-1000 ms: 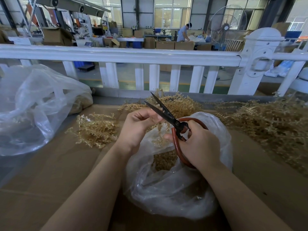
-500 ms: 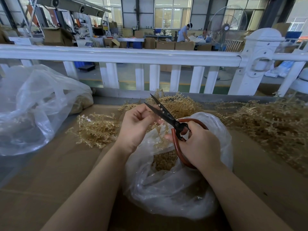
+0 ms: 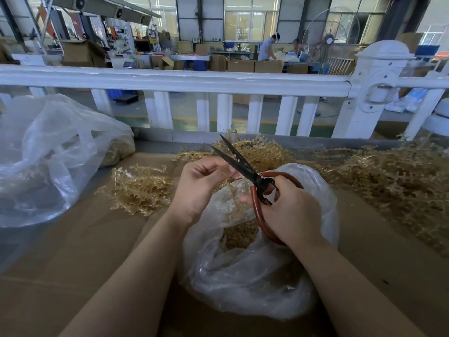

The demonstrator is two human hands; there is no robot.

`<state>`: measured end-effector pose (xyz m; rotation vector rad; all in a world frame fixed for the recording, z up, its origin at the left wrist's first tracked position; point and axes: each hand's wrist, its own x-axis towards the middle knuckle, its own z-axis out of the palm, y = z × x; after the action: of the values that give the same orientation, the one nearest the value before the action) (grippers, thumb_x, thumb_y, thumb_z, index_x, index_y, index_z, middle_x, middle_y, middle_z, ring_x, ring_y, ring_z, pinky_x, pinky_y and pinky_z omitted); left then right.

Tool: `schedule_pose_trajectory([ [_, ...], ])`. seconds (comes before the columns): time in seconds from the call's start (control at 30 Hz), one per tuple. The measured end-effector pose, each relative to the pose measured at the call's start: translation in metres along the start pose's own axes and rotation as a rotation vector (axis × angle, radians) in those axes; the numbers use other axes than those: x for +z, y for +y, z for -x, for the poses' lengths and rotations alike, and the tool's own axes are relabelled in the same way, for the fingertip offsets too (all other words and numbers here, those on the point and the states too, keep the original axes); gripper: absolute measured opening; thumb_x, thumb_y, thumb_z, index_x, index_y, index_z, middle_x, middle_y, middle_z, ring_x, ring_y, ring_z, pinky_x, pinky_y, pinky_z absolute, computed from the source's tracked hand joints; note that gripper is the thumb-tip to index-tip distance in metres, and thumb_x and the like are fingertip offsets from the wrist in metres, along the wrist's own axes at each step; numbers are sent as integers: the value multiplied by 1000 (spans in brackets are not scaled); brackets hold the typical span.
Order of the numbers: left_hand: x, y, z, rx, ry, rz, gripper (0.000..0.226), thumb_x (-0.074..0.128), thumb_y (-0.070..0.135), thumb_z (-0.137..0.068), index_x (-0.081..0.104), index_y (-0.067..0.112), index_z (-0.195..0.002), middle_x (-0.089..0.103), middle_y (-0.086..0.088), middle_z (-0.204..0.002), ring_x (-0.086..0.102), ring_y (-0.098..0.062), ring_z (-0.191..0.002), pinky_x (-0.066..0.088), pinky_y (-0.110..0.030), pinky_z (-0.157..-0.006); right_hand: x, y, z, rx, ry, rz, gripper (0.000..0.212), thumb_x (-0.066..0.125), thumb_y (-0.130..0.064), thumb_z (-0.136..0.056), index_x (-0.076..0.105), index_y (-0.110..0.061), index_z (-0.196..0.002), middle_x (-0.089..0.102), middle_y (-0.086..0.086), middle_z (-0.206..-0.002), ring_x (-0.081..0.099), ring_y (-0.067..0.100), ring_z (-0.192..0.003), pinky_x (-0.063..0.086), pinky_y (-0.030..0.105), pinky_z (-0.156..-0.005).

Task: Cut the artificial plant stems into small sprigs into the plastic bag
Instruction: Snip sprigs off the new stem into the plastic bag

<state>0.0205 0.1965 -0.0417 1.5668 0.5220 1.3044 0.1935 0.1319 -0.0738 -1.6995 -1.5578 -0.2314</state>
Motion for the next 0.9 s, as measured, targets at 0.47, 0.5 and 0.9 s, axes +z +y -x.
schedule_pose_trajectory([
  [0.47, 0, 1, 1, 9, 1, 6, 13, 63, -2, -90, 73, 5, -90, 75, 2, -78, 67, -5, -74, 48, -11, -69, 2, 0, 1, -5, 10, -24, 52, 62, -77, -76, 59, -25, -77, 51, -20, -60, 47, -2, -52, 36, 16, -49],
  [0.5, 0, 1, 1, 8, 4, 5, 13, 63, -2, -90, 73, 5, -90, 74, 2, -77, 66, -5, -73, 48, -11, -69, 2, 1, 0, -6, 6, -33, 53, 62, -76, -77, 63, -23, -81, 57, -17, -64, 52, 1, -55, 43, 18, -51],
  [0.9, -1, 0, 0, -2, 1, -72, 17, 67, 0, -85, 70, -15, -92, 67, -35, -92, 65, -30, -81, 54, -40, -84, 0, 0, 1, -10, 1, -29, 52, 63, -75, -77, 65, -24, -86, 60, -15, -70, 49, 1, -57, 35, 13, -55],
])
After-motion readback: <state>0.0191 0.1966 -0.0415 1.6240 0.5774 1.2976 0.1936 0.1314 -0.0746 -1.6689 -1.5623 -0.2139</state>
